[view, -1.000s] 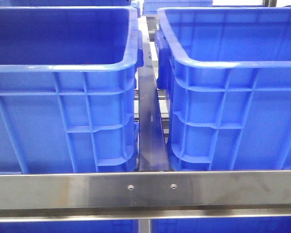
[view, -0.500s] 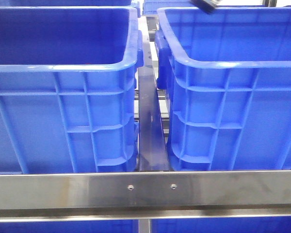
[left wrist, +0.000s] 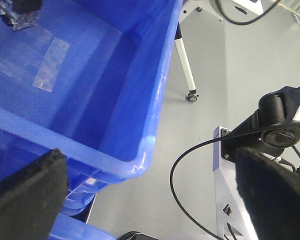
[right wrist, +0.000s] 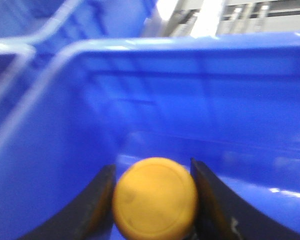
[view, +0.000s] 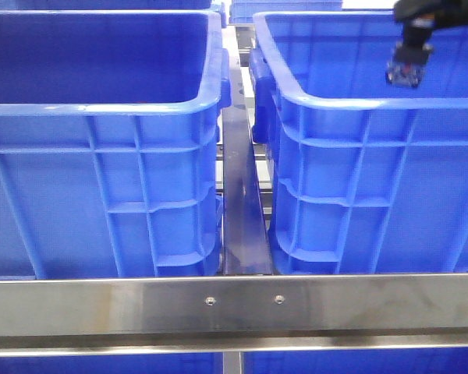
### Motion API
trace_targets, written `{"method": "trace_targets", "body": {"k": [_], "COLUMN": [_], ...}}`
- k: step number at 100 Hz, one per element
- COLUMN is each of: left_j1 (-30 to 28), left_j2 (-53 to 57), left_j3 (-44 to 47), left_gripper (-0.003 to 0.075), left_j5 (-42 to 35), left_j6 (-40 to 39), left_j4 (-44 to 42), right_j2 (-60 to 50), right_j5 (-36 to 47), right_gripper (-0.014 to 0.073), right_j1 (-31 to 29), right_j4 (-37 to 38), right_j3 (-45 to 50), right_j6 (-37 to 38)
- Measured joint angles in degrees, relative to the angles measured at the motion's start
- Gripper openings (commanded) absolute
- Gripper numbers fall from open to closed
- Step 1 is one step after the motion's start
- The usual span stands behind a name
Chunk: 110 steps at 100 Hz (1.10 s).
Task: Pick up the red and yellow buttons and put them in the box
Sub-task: 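Lower the yellow button into the empty bin with the right gripper and release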
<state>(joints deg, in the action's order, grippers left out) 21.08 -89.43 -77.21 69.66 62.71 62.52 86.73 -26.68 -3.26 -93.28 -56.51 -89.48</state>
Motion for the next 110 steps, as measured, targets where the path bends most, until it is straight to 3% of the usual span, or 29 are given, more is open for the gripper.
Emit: {"method": "trace_targets", "body": {"k": [19, 67, 110], "left_j1": [0.0, 0.0, 0.0], "left_j2": [0.0, 0.0, 0.0], "left_j3": [0.0, 0.0, 0.0], "left_gripper": [0.0628, 0.0628, 0.0628], "left_j5": [0.0, 0.0, -0.1], "left_j6": [0.0, 0.0, 0.0], "left_j4": [0.0, 0.0, 0.0], "right_j2": [7.7, 20.1, 23.9], "right_j5": [1.0, 1.1, 0.4], "right_gripper": [0.0294, 0.0294, 0.0294], "right_j1": [0.0, 0.0, 0.0], "right_j4": [-4.1, -4.7, -6.4], "right_j3": [-4.6, -13.6, -14.9], "right_j6": [-6.5, -7.2, -7.2]}}
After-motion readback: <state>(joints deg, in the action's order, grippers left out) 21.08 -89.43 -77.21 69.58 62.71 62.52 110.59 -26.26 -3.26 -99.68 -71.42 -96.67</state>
